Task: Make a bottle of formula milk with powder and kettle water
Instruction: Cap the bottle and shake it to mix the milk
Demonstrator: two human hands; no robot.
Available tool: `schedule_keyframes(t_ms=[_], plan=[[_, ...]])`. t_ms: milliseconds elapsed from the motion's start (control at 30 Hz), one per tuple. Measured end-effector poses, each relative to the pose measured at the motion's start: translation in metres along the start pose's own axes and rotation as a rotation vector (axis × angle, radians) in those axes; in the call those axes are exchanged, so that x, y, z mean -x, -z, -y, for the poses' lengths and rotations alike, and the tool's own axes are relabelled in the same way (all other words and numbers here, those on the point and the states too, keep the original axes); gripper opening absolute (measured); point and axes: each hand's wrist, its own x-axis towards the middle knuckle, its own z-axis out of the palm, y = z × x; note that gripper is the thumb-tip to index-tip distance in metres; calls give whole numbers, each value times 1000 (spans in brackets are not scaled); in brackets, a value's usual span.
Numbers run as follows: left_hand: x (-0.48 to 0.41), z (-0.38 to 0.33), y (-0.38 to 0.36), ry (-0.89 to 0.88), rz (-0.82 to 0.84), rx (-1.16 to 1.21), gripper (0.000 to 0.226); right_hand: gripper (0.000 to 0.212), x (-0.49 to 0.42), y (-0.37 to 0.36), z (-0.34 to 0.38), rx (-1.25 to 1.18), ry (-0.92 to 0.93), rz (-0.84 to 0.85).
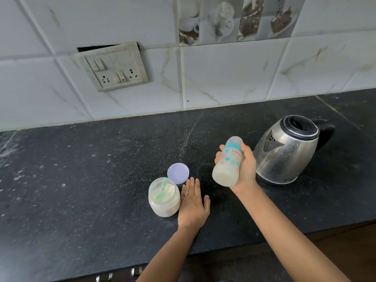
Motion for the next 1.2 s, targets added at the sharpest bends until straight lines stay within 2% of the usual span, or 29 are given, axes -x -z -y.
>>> schedule_keyframes(t_ms=[133, 200, 233, 333, 367, 400, 467, 533, 567, 633, 700, 800, 833, 900, 967, 1000, 1100, 1133, 1200], plan=[[0, 2, -1, 4, 9, -4, 78, 48, 1, 3, -7, 200, 44, -52], [0, 1, -1, 7, 9, -4, 78, 40, 2, 2, -5, 175, 119, -35], [0, 1, -1, 6, 12, -4, 78, 45, 1, 3, -3, 143, 143, -22], [1, 1, -1, 3, 10, -5, 76, 91, -3, 10, 5, 210, 93, 83], [0, 2, -1, 3, 7, -4, 76, 91, -2, 10, 9, 277, 77, 118], [0, 2, -1, 3, 5, -2, 75, 81, -2, 9, 11, 290, 69, 132], [0, 1, -1, 0, 4, 1, 76, 67, -7, 7, 15, 91, 54, 119], [0, 1, 0, 0, 14, -9, 77, 68, -11, 11, 15, -110, 52, 71], [0, 1, 0, 1, 18, -15, 77, 70, -13, 12, 13, -123, 18, 81], [0, 1, 0, 3, 19, -23, 74, 60, -7, 12, 5, 4, -99, 167], [0, 1, 0, 5, 21, -26, 71, 45, -7, 15, 2, 133, -108, 168], [0, 0, 1, 3, 18, -15, 78, 49, -12, 18, 4, -87, -72, 84], [0, -1, 1, 2, 15, -11, 78, 48, -13, 20, 4, -94, -86, 67], [1, 0, 1, 2, 9, -4, 77, 47, -9, 25, 0, 84, -142, 132], [1, 1, 0, 11, 13, -15, 75, 50, -3, 25, -4, 232, -115, 198], [0, 0, -1, 11, 11, -20, 74, 54, -3, 23, -3, 226, -85, 185], [0, -1, 0, 11, 4, -18, 76, 50, -11, 23, 2, -93, -69, 44], [0, -1, 0, 9, 9, -24, 76, 50, -10, 23, 1, -120, -99, 49], [1, 0, -1, 7, 10, -28, 76, 57, -5, 23, -3, 63, -140, 163]])
